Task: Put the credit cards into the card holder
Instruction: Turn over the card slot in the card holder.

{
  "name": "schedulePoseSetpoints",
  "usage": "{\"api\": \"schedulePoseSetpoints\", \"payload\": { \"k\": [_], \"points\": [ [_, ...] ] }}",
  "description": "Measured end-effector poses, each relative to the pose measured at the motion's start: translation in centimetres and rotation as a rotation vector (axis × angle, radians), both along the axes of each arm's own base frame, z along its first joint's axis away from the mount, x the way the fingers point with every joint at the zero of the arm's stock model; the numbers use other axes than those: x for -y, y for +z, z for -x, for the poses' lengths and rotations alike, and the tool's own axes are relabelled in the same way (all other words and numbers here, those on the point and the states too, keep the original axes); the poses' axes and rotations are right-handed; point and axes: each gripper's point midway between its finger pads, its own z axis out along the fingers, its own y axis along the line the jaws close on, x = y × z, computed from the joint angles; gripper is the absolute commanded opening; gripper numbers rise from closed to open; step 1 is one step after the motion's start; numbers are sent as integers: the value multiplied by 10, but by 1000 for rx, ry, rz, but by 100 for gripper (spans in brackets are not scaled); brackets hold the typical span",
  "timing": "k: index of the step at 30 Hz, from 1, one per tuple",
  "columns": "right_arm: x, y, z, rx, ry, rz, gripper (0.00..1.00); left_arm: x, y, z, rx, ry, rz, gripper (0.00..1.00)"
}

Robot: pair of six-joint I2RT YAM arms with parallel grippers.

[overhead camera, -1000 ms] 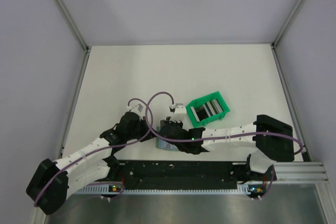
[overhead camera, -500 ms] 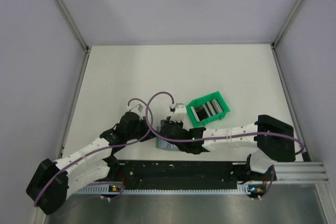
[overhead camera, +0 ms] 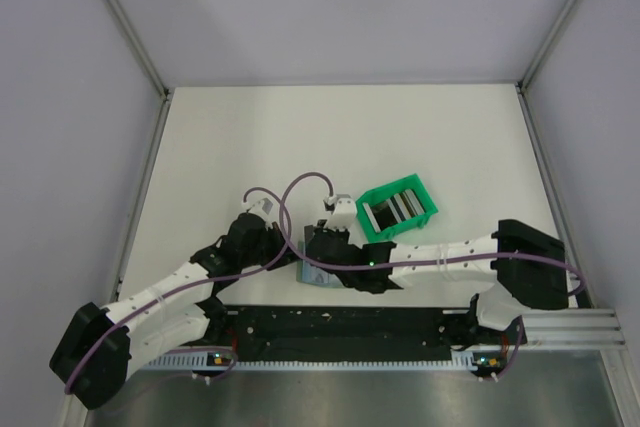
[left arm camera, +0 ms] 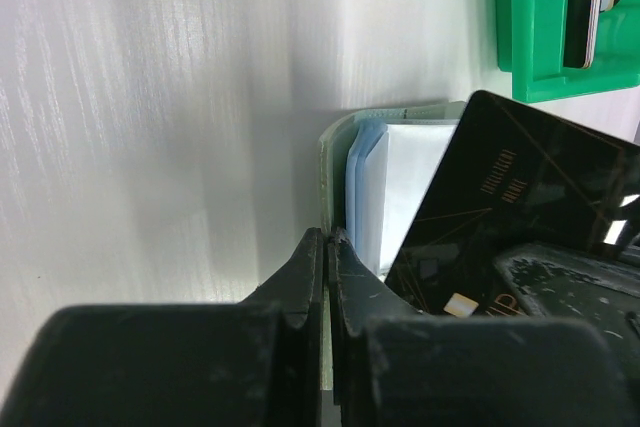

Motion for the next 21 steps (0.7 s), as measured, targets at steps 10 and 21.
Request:
{"api": "schedulePoseSetpoints", "payload": {
  "k": [10,21],
  "points": [
    [1,-23,2,-22,9,59,0,0,0,0,0,1,0,0],
    [-2,-21,2,-26,12,70,0,0,0,0,0,1,0,0]
  ]
}}
